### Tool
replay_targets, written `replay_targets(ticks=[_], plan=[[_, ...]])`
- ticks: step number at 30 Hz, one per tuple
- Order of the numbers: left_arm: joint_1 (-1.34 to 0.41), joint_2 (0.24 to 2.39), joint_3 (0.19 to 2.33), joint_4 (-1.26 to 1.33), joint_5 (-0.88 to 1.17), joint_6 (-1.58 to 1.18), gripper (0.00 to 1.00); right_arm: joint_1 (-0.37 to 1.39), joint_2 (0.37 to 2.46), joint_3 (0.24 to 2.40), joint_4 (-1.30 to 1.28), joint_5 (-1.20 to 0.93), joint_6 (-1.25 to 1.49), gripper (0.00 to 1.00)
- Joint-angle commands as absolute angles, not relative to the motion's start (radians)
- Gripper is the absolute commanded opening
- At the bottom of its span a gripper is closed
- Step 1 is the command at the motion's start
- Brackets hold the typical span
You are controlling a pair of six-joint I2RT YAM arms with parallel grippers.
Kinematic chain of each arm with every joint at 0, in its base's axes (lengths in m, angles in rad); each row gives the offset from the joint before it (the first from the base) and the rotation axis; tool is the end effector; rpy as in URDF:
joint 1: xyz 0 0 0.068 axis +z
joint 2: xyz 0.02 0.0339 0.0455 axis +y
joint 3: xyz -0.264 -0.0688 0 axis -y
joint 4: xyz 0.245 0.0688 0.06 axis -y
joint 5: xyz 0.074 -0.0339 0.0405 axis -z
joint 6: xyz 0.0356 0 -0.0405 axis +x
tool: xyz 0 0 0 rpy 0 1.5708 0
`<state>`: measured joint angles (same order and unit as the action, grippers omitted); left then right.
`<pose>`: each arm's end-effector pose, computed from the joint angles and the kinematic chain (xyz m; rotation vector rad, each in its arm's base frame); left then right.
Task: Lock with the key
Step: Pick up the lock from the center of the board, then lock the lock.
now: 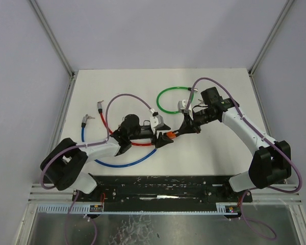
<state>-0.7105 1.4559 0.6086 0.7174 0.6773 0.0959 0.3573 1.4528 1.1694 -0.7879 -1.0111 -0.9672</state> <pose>0.2112 -0.2111 0.2187 1.1513 1.3584 -1.0229 0.2568 0.1281 0.2832 -1.5970 1.5432 0.9926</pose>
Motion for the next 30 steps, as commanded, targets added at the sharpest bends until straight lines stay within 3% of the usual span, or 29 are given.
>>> replay_targets(ticks=[1,5,13,20,23,27,30], plan=[[-0.700,1.502,0.669,0.728,0.729,0.075,0.58,0.373,1.429,1.223,-0.808,-1.061,-0.985,0.00],[-0.692,1.530,0.687,0.709,0.747,0.070,0.52,0.373,1.429,1.227,-0.814,-1.064,-0.986,0.00],[-0.672,1.546,0.675,0.736,0.799,0.050,0.50,0.372,1.428,1.227,-0.814,-1.066,-0.986,0.00],[-0.672,1.569,0.702,0.696,0.831,0.058,0.40,0.372,1.429,1.228,-0.813,-1.068,-0.983,0.00],[-0.672,1.570,0.708,0.691,0.841,0.058,0.30,0.374,1.433,1.227,-0.813,-1.068,-0.982,0.00],[-0.673,1.568,0.728,0.660,0.851,0.065,0.02,0.374,1.437,1.226,-0.812,-1.070,-0.983,0.00],[-0.672,1.557,0.724,0.663,0.839,0.064,0.00,0.374,1.439,1.221,-0.806,-1.076,-0.982,0.00]])
